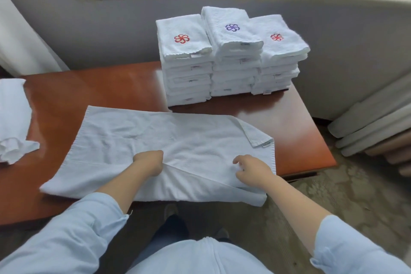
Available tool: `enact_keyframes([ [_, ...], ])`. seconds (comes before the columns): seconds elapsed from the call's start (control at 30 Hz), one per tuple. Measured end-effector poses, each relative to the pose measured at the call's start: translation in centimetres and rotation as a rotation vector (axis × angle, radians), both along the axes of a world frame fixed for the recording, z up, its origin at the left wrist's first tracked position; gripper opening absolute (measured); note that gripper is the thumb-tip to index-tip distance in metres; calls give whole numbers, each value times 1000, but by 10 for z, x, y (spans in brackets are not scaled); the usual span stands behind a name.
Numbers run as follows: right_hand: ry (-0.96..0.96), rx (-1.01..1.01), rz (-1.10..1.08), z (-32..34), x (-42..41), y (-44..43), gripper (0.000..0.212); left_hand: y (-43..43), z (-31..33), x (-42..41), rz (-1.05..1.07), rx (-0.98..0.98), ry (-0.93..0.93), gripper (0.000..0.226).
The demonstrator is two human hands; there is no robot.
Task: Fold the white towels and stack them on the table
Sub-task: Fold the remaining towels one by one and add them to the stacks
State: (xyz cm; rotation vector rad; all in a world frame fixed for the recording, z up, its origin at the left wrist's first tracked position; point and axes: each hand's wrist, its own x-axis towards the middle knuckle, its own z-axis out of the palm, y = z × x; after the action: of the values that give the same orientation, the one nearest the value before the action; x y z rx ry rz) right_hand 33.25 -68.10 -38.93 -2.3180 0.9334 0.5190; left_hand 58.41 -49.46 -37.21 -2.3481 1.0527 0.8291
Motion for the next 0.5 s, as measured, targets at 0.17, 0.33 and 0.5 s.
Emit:
enact_keyframes([
  [0.17,69,-5,24,-17,23,9,57,-8,-8,9,-23,-43,28,26],
  [0.33,82,9,34,-21,50,-20,59,-22,-13,29,-2,-108,42,21],
  [0.5,190,-20,162,-23,82,-58,63,-25,-22,44,71,-208,88,15],
])
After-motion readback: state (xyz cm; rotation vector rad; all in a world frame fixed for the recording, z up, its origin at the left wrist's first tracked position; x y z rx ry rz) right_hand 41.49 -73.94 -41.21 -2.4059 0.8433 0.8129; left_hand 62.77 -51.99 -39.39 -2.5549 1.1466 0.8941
